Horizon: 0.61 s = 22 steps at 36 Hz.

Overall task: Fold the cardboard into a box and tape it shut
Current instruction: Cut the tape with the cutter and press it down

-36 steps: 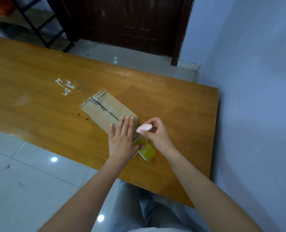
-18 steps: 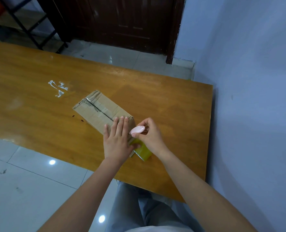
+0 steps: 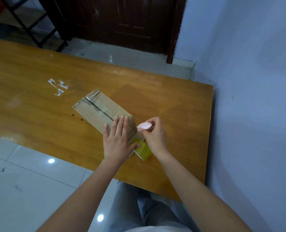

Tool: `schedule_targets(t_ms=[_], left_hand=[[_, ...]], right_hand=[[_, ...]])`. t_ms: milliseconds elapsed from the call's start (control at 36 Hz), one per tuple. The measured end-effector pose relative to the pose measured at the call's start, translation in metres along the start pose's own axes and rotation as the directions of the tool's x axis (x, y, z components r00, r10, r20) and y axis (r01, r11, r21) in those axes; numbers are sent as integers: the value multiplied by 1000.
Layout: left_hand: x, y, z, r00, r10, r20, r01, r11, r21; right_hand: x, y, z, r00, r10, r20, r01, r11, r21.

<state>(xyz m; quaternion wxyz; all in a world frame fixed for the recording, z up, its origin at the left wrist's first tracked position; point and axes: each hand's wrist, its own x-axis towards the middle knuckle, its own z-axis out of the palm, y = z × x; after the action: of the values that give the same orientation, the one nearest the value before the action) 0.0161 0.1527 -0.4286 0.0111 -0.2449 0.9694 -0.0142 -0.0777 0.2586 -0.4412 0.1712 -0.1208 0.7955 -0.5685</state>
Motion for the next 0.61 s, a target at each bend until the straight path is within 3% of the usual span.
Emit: schedule_targets(t_ms=[83, 222, 306, 389, 611], left_hand=[[0, -1, 0, 1000, -3, -4, 3, 1000, -5], [1, 0, 2, 1000, -12, 1, 12, 1000, 3], [1, 0, 2, 1000, -11, -1, 11, 1000, -7], [1, 0, 2, 1000, -13, -9, 13, 1000, -5], [0, 0, 1, 1000, -10, -4, 9, 1000, -26]], right_hand=[[7, 8, -6, 999, 51, -6, -52, 998, -31], [21, 31, -23, 979, 203, -13, -200, 954, -224], [30, 38, -34, 937, 345, 55, -303, 879, -368], [32, 37, -40, 891, 435, 132, -297, 776, -557], [36, 46, -35, 943, 333, 32, -190, 613, -766]])
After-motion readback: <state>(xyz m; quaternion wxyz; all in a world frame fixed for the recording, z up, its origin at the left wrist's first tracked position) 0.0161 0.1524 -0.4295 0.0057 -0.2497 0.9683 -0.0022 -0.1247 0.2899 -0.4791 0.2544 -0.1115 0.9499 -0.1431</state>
